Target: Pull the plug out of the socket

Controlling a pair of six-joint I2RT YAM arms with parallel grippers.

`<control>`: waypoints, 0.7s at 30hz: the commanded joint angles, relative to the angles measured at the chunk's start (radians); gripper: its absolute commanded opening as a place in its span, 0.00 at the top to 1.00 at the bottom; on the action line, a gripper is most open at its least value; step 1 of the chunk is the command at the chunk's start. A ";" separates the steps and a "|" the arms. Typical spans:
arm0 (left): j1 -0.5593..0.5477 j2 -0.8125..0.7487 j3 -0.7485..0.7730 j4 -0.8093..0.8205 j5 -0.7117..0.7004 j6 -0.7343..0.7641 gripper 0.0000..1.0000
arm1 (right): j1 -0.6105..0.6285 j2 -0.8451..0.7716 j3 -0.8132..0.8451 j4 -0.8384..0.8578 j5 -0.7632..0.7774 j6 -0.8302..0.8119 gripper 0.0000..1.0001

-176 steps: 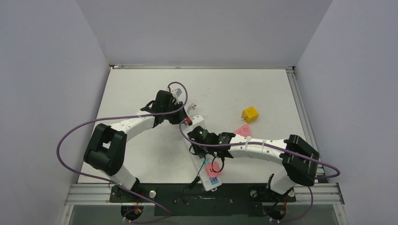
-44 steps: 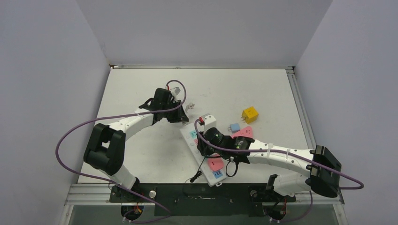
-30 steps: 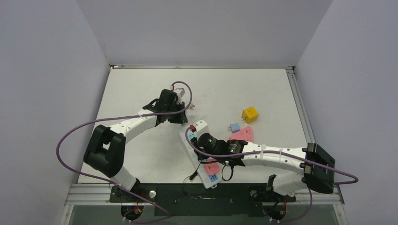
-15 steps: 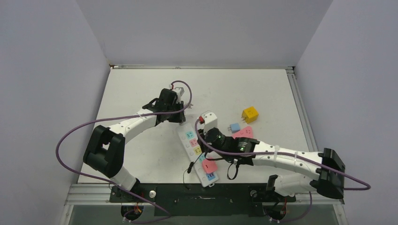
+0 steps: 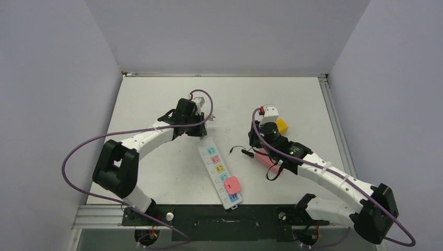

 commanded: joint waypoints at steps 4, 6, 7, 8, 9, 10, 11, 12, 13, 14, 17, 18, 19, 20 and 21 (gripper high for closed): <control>0.012 -0.054 0.035 0.065 0.052 0.001 1.00 | -0.127 0.156 -0.110 0.149 -0.191 -0.016 0.95; 0.016 -0.056 0.034 0.068 0.058 -0.002 1.00 | -0.141 0.182 -0.119 0.171 -0.206 -0.014 0.88; 0.018 -0.058 0.034 0.069 0.062 -0.004 1.00 | -0.144 0.190 -0.122 0.178 -0.207 -0.015 0.83; 0.019 -0.058 0.034 0.071 0.065 -0.005 1.00 | -0.150 0.199 -0.123 0.181 -0.207 -0.018 0.73; 0.020 -0.059 0.032 0.071 0.069 -0.006 1.00 | -0.154 0.206 -0.124 0.183 -0.205 -0.019 0.64; 0.021 -0.060 0.032 0.073 0.072 -0.008 1.00 | -0.158 0.212 -0.124 0.183 -0.204 -0.019 0.59; 0.021 -0.061 0.033 0.074 0.074 -0.008 1.00 | -0.162 0.217 -0.125 0.183 -0.203 -0.019 0.54; 0.021 -0.062 0.033 0.074 0.074 -0.009 1.00 | -0.166 0.220 -0.126 0.183 -0.202 -0.019 0.47; 0.023 -0.062 0.033 0.073 0.077 -0.010 1.00 | -0.167 0.221 -0.125 0.182 -0.202 -0.018 0.38; 0.023 -0.063 0.035 0.072 0.079 -0.011 1.00 | -0.168 0.219 -0.121 0.180 -0.202 -0.016 0.27; 0.026 -0.065 0.034 0.076 0.085 -0.012 1.00 | -0.168 0.203 -0.109 0.168 -0.227 -0.013 0.12; 0.028 -0.066 0.033 0.077 0.089 -0.012 1.00 | -0.169 0.191 -0.108 0.166 -0.253 -0.013 0.08; 0.029 -0.068 0.032 0.079 0.091 -0.013 1.00 | -0.167 0.173 -0.107 0.166 -0.288 -0.014 0.04; 0.031 -0.071 0.031 0.080 0.091 -0.013 1.00 | -0.169 0.155 -0.111 0.169 -0.335 -0.017 0.01; 0.032 -0.072 0.030 0.082 0.092 -0.013 1.00 | -0.169 0.131 -0.118 0.179 -0.406 -0.020 0.04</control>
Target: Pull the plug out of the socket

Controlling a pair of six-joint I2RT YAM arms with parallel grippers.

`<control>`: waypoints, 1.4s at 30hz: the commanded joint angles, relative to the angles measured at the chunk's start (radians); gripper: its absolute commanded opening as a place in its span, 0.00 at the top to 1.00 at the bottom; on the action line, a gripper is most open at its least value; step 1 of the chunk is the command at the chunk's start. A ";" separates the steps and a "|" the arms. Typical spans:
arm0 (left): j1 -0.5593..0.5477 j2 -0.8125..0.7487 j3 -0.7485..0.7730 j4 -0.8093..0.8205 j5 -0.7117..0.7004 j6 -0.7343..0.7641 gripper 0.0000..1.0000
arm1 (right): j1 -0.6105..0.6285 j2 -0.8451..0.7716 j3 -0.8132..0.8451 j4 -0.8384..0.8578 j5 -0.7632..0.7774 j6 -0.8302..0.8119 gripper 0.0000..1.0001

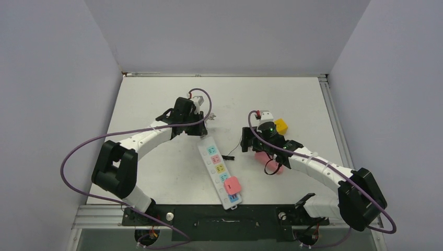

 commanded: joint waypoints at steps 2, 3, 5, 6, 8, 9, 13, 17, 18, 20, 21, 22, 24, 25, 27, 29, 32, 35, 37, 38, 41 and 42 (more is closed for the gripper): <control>0.015 -0.065 0.029 0.075 0.031 -0.002 1.00 | -0.007 -0.116 -0.007 0.084 -0.312 -0.008 0.10; 0.017 -0.065 0.030 0.076 0.035 -0.005 1.00 | -0.007 -0.128 -0.019 0.097 -0.399 -0.006 0.10; 0.022 -0.064 0.029 0.079 0.040 -0.009 1.00 | -0.005 -0.139 -0.051 0.116 -0.533 0.021 0.10; 0.023 -0.063 0.029 0.079 0.043 -0.011 1.00 | -0.004 -0.145 -0.071 0.132 -0.606 0.038 0.10; 0.025 -0.062 0.028 0.079 0.042 -0.011 1.00 | 0.004 -0.161 -0.110 0.134 -0.664 0.063 0.10; 0.025 -0.063 0.028 0.079 0.041 -0.012 1.00 | 0.013 -0.168 -0.126 0.132 -0.670 0.066 0.10; 0.025 -0.062 0.030 0.076 0.031 -0.011 1.00 | 0.062 -0.168 -0.174 0.102 -0.643 0.080 0.10; 0.025 -0.061 0.031 0.073 0.016 -0.004 1.00 | 0.133 -0.139 -0.206 0.135 -0.625 0.117 0.10; 0.025 -0.061 0.031 0.074 0.014 -0.003 1.00 | 0.150 -0.127 -0.210 0.150 -0.615 0.123 0.10; 0.025 -0.060 0.032 0.071 0.014 -0.002 1.00 | 0.184 -0.105 -0.205 0.165 -0.584 0.132 0.09; 0.025 -0.060 0.033 0.071 0.015 -0.002 1.00 | 0.195 -0.095 -0.201 0.163 -0.570 0.134 0.08; 0.025 -0.061 0.033 0.070 0.013 0.000 1.00 | 0.203 -0.088 -0.196 0.165 -0.559 0.137 0.08; 0.025 -0.064 0.033 0.068 0.011 0.000 1.00 | 0.214 -0.081 -0.192 0.169 -0.555 0.142 0.06; 0.025 -0.066 0.033 0.068 0.010 0.001 1.00 | 0.217 -0.081 -0.188 0.166 -0.558 0.144 0.04; 0.025 -0.071 0.032 0.069 0.006 0.003 1.00 | 0.225 -0.091 -0.176 0.148 -0.562 0.146 0.03; 0.025 -0.075 0.032 0.067 0.005 0.004 1.00 | 0.230 -0.109 -0.163 0.103 -0.562 0.147 0.08; 0.025 -0.077 0.034 0.065 0.007 0.003 1.00 | 0.232 -0.152 -0.155 0.070 -0.557 0.164 0.18; 0.025 -0.081 0.033 0.064 0.008 0.004 1.00 | 0.234 -0.193 -0.156 0.082 -0.581 0.196 0.23; 0.025 -0.085 0.032 0.064 0.008 0.003 1.00 | 0.234 -0.215 -0.164 0.113 -0.610 0.223 0.26; 0.025 -0.087 0.031 0.064 0.008 0.004 1.00 | 0.235 -0.225 -0.169 0.131 -0.625 0.235 0.28; 0.025 -0.090 0.032 0.064 0.010 0.003 1.00 | 0.234 -0.243 -0.174 0.170 -0.648 0.262 0.30; 0.025 -0.091 0.033 0.063 0.011 0.003 1.00 | 0.236 -0.248 -0.173 0.172 -0.649 0.263 0.30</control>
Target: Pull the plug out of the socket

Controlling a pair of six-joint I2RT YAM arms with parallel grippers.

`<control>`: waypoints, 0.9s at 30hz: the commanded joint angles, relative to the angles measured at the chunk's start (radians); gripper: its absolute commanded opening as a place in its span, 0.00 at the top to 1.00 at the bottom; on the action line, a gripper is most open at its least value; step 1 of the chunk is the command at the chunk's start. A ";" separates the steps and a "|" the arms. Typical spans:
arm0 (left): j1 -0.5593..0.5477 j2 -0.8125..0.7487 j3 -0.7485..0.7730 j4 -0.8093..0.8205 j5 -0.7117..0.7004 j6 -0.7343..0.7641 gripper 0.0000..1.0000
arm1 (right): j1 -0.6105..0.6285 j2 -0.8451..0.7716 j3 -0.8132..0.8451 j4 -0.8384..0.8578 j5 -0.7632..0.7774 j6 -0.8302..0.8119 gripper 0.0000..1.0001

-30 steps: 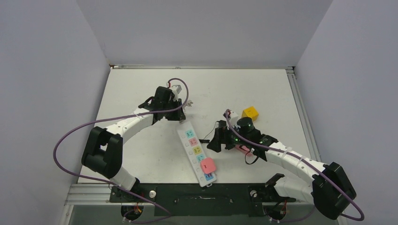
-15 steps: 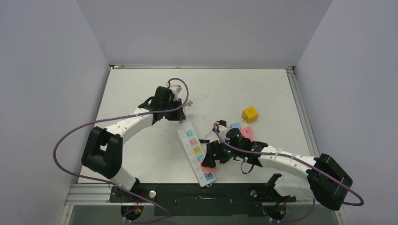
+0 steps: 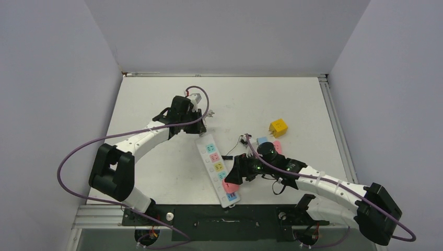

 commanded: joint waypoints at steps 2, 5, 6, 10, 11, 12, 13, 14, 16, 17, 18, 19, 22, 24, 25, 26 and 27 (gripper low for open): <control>0.007 -0.061 0.033 0.056 0.006 0.008 1.00 | 0.011 -0.043 0.030 0.062 -0.001 0.035 0.30; 0.007 -0.066 0.031 0.056 0.007 0.008 1.00 | 0.011 -0.046 0.029 -0.032 0.123 0.000 0.25; 0.007 -0.067 0.031 0.056 0.007 0.008 1.00 | 0.011 -0.036 0.026 -0.058 0.152 -0.013 0.23; 0.007 -0.068 0.029 0.057 0.006 0.008 1.00 | 0.014 0.049 -0.012 0.002 0.112 -0.012 0.20; 0.007 -0.067 0.030 0.057 0.006 0.008 1.00 | 0.021 0.065 -0.022 0.033 0.083 -0.001 0.20; 0.007 -0.066 0.030 0.057 0.006 0.009 1.00 | 0.034 0.074 -0.025 0.043 0.067 0.004 0.20; 0.007 -0.066 0.031 0.056 0.007 0.008 1.00 | 0.050 0.080 -0.023 0.069 0.060 0.004 0.21; 0.007 -0.066 0.030 0.056 0.007 0.008 1.00 | 0.068 0.085 -0.016 0.073 0.060 -0.001 0.21; 0.006 -0.064 0.031 0.056 0.008 0.008 1.00 | 0.103 0.091 0.003 0.074 0.046 -0.012 0.22; 0.007 -0.063 0.031 0.056 0.009 0.007 1.00 | 0.118 0.093 0.013 0.076 0.041 -0.013 0.23; 0.007 -0.061 0.031 0.056 0.011 0.007 1.00 | 0.131 0.094 0.021 0.081 0.044 -0.008 0.24; 0.007 -0.061 0.031 0.055 0.012 0.007 1.00 | 0.143 0.092 0.026 0.085 0.049 -0.003 0.25; 0.007 -0.059 0.031 0.055 0.011 0.007 1.00 | 0.159 0.082 0.049 0.079 0.062 0.008 0.30; 0.007 -0.060 0.032 0.054 0.007 0.007 1.00 | 0.163 0.071 0.064 0.067 0.076 0.012 0.34; 0.007 -0.060 0.032 0.052 0.005 0.007 1.00 | 0.165 0.065 0.070 0.062 0.079 0.016 0.36; 0.007 -0.059 0.032 0.051 0.004 0.007 1.00 | 0.166 0.059 0.075 0.060 0.080 0.021 0.39; 0.007 -0.058 0.034 0.049 0.002 0.007 1.00 | 0.167 0.050 0.080 0.062 0.078 0.025 0.40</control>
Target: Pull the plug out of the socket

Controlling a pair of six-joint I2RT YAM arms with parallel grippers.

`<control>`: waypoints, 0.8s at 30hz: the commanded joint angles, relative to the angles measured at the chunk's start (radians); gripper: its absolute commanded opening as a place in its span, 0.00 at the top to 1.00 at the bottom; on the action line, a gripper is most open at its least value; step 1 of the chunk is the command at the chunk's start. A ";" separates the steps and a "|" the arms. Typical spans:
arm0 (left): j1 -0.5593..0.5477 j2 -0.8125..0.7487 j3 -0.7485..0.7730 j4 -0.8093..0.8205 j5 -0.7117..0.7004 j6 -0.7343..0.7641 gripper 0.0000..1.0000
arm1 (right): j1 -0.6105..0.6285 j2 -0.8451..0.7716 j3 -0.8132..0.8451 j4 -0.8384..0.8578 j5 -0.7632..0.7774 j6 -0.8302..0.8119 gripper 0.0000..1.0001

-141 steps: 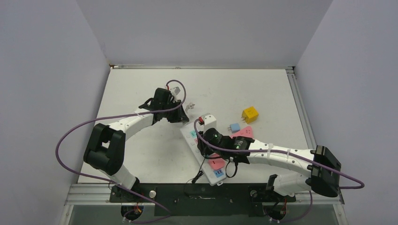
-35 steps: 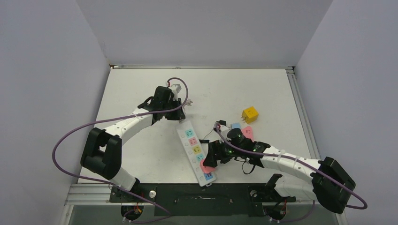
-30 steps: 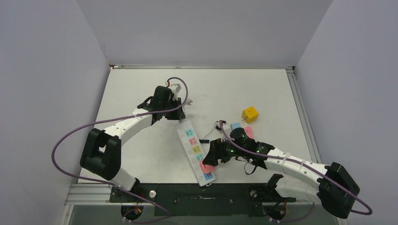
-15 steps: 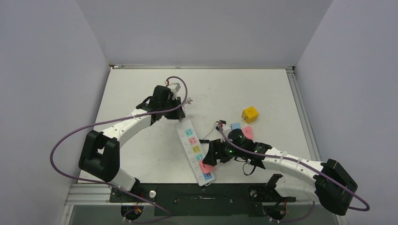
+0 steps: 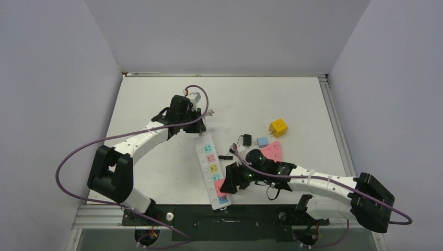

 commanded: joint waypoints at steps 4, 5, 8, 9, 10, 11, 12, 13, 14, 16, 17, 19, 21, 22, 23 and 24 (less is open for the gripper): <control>0.007 -0.037 0.037 0.043 -0.001 0.006 1.00 | 0.012 -0.055 0.064 0.080 0.003 0.037 0.42; 0.007 -0.037 0.037 0.042 -0.002 0.007 1.00 | 0.014 -0.053 0.062 0.091 0.002 0.042 0.43; 0.007 -0.035 0.039 0.034 -0.011 0.006 1.00 | 0.030 -0.042 0.063 0.126 0.000 0.061 0.45; 0.007 -0.036 0.041 0.031 -0.015 0.007 1.00 | 0.039 -0.037 0.066 0.137 0.001 0.067 0.45; 0.007 -0.034 0.042 0.028 -0.017 0.008 1.00 | 0.048 -0.034 0.070 0.143 0.009 0.071 0.45; 0.007 -0.034 0.043 0.026 -0.020 0.007 1.00 | 0.061 -0.028 0.076 0.143 0.022 0.073 0.46; 0.007 -0.033 0.045 0.023 -0.021 0.007 1.00 | 0.074 -0.022 0.085 0.138 0.039 0.073 0.46; 0.007 -0.031 0.046 0.020 -0.022 0.007 1.00 | 0.092 -0.017 0.096 0.127 0.062 0.070 0.47; 0.007 -0.030 0.047 0.017 -0.023 0.008 1.00 | 0.108 -0.010 0.108 0.116 0.085 0.066 0.48; 0.007 -0.029 0.049 0.014 -0.025 0.008 1.00 | 0.149 0.003 0.134 0.074 0.157 0.056 0.50; 0.007 -0.029 0.049 0.013 -0.025 0.008 1.00 | 0.172 0.011 0.152 0.048 0.205 0.053 0.50; 0.007 -0.027 0.049 0.012 -0.025 0.008 1.00 | 0.223 0.042 0.207 -0.078 0.341 0.053 0.51; 0.007 -0.027 0.051 0.012 -0.024 0.009 1.00 | 0.276 0.105 0.272 -0.199 0.497 0.061 0.51; 0.007 -0.027 0.051 0.012 -0.024 0.008 1.00 | 0.300 0.137 0.306 -0.259 0.567 0.068 0.51; 0.007 -0.027 0.051 0.012 -0.024 0.008 1.00 | 0.325 0.167 0.333 -0.304 0.629 0.076 0.51; 0.007 -0.028 0.051 0.011 -0.023 0.008 1.00 | 0.352 0.195 0.367 -0.345 0.682 0.086 0.51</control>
